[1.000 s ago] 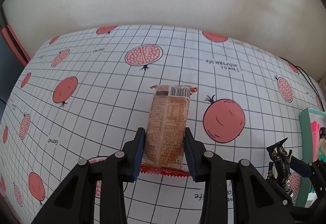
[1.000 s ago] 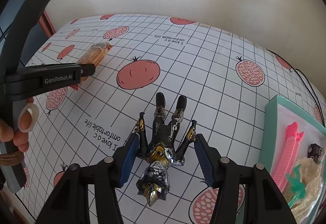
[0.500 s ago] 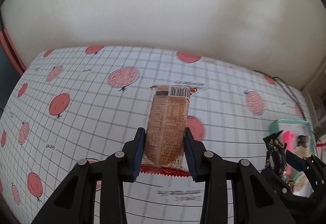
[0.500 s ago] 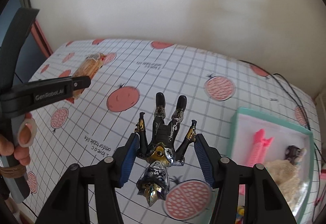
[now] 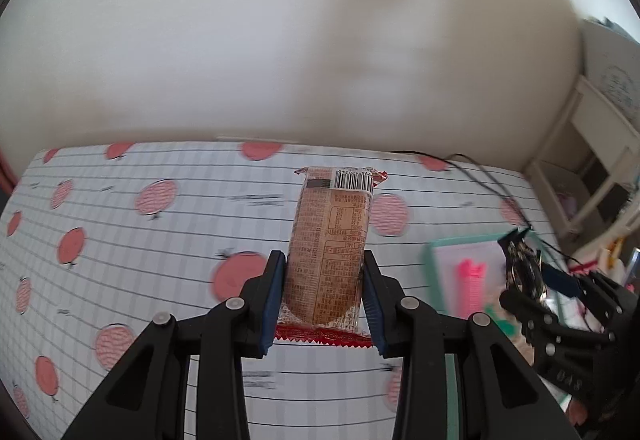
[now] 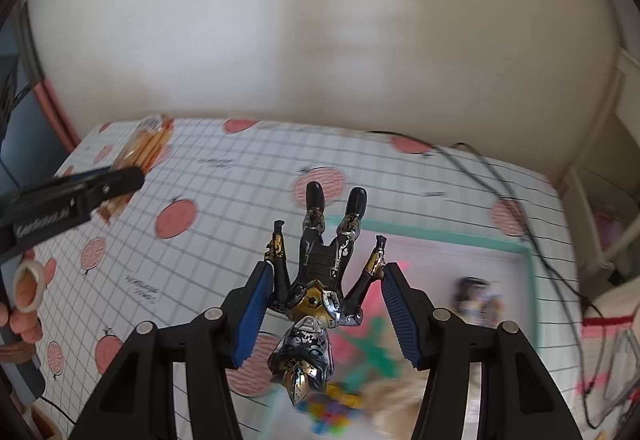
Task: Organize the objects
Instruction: 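Carry the wafer bar with the left tool into the tray while the right tool carries the robot figure there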
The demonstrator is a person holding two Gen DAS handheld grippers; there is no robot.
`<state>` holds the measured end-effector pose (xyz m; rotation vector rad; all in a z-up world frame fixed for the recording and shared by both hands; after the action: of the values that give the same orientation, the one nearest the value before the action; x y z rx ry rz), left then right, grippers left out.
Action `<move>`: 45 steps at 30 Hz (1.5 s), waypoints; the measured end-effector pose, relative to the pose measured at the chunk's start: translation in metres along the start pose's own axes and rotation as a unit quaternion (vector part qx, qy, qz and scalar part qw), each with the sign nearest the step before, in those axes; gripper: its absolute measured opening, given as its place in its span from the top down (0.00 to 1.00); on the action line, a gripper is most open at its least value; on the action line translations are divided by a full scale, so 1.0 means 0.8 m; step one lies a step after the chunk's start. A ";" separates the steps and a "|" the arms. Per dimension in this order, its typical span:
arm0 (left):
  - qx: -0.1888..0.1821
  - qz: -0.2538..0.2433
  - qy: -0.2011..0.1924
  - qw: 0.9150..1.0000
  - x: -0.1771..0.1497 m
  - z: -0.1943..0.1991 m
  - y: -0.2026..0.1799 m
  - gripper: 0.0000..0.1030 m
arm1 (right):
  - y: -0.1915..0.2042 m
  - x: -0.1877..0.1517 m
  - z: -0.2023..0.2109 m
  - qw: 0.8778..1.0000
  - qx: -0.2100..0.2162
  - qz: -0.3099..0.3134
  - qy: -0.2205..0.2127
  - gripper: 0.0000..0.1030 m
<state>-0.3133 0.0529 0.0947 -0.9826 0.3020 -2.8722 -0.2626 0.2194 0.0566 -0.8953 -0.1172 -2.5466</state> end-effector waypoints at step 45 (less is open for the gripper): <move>-0.054 -0.176 0.115 0.976 -0.157 -0.058 -0.228 0.62 | -0.115 -0.100 -0.032 0.994 -0.041 -0.034 0.091 0.42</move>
<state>-0.2470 0.2572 0.0234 -0.7857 0.3349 -3.3360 -0.2606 0.3266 -0.0068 -0.6954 0.0127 -2.7002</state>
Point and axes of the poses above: each gripper's, at about its wrist camera, not at the fingertips, and z roughly against the way its jaws point, y to its left, x to its top, the point moved 6 cm from there along -z, roughly the way its jaws point, and after that the axes turned 9 degrees about z, right-handed, at the moved point
